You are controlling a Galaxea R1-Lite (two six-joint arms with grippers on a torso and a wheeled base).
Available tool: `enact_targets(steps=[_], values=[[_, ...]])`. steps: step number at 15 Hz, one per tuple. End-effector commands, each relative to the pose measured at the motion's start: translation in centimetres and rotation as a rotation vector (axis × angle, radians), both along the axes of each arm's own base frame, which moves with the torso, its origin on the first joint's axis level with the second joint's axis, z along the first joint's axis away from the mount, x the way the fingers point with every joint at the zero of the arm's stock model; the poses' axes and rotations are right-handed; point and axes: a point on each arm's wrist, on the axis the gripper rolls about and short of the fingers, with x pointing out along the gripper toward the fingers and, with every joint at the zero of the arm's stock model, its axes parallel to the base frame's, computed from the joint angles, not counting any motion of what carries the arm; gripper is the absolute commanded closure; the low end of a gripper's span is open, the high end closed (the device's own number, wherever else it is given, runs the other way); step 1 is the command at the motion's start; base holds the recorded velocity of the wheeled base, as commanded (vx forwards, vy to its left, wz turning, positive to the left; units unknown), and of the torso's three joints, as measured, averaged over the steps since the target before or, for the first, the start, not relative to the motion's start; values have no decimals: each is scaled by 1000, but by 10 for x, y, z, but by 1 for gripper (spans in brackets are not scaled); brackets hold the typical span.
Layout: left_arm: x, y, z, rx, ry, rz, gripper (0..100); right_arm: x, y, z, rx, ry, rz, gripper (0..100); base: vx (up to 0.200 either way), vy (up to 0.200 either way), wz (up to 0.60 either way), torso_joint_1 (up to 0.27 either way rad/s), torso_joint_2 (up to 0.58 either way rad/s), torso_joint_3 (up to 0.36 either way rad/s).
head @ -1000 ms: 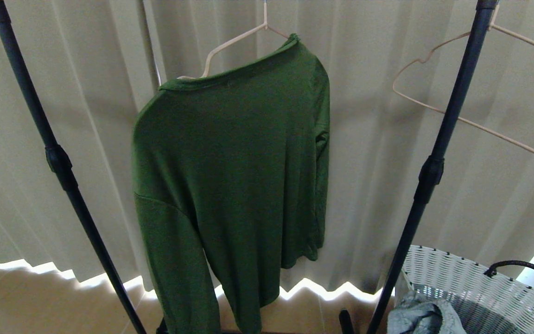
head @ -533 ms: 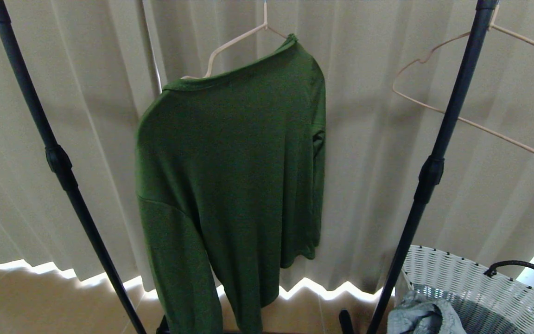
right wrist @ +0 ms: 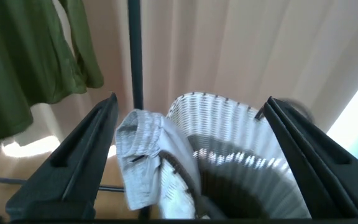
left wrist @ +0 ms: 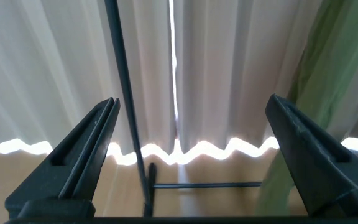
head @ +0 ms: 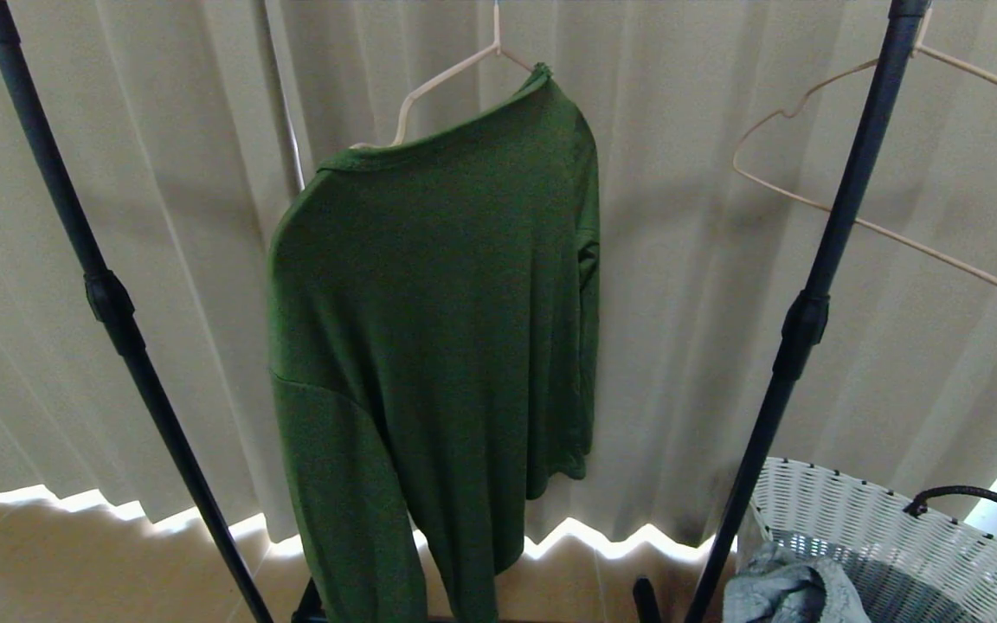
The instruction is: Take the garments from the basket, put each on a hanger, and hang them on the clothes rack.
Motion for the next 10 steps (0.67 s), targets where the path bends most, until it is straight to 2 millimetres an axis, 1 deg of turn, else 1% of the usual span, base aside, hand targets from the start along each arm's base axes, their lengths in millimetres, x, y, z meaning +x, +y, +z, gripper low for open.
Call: enact_targets(steps=[1, 2, 3, 4, 6, 7, 8, 9, 10], values=[[0, 0, 0, -19, 0, -3, 0, 6, 0, 16, -135, 180, 39, 0, 0, 0, 0, 0, 0, 0], [0, 0, 0, -19, 0, -3, 0, 12, 0, 16, -205, 302, 58, 0, 0, 0, 0, 0, 0, 0], [0, 0, 0, -20, 0, -2, 0, 24, 0, 17, -276, 425, 80, 0, 0, 0, 0, 0, 0, 0], [0, 0, 0, -20, 0, -2, 0, 35, 0, 20, -324, 505, 91, 0, 0, 0, 0, 0, 0, 0], [0, 0, 0, -20, 0, -2, 0, 69, 2, 31, -386, 646, 146, 0, 0, 0, 0, 0, 0, 0], [0, 0, 0, -20, 0, -2, 0, 76, 2, 32, -390, 674, 156, 0, 0, 0, 0, 0, 0, 0], [0, 0, 0, -20, 0, -2, 0, 100, 5, 28, -409, 763, 206, 0, 0, 0, 0, 0, 0, 0], [0, 0, 0, -23, -2, -2, 0, 115, 10, 23, -423, 811, 249, 0, 0, 0, 0, 0, 0, 0], [0, 0, 0, -26, -1, 3, 0, 125, 13, 19, -433, 839, 280, 0, 0, 0, 0, 0, 0, 0]])
